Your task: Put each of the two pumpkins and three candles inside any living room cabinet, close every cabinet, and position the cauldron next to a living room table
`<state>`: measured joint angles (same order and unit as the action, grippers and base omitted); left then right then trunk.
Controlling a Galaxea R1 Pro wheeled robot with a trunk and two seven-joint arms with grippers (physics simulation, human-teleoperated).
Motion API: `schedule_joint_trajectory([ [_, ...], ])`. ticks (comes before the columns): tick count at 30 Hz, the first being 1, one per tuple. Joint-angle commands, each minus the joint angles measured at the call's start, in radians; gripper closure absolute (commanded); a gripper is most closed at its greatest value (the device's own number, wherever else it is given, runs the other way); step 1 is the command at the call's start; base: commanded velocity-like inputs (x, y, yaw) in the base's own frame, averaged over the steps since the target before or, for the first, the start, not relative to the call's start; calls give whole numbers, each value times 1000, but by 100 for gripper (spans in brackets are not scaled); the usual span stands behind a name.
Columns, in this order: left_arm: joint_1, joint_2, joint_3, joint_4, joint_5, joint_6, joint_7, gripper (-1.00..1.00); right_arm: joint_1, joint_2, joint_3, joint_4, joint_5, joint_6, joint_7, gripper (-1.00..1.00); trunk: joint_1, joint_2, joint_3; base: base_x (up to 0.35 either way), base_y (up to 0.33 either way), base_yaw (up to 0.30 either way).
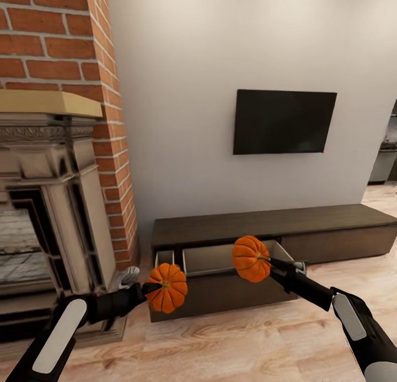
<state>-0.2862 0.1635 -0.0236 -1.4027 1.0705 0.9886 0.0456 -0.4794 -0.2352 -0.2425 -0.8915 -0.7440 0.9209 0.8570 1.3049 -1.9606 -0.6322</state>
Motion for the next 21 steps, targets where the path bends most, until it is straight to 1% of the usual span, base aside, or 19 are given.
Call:
schedule_joint_trajectory([
  [1,-1,1,-1,-2,8,2,7,100,-1,0,-1,0,-2,6,-1,100,0,-1,-1,78,-300,-58],
  [10,-1,1,-8,-2,7,2,8,100,-1,1,-1,0,-2,4,-1,100,0,-1,0,96,-304,-10],
  [21,-1,1,-11,-2,6,2,10,100,-1,3,0,0,-2,1,-1,100,0,-1,1,231,-248,10],
])
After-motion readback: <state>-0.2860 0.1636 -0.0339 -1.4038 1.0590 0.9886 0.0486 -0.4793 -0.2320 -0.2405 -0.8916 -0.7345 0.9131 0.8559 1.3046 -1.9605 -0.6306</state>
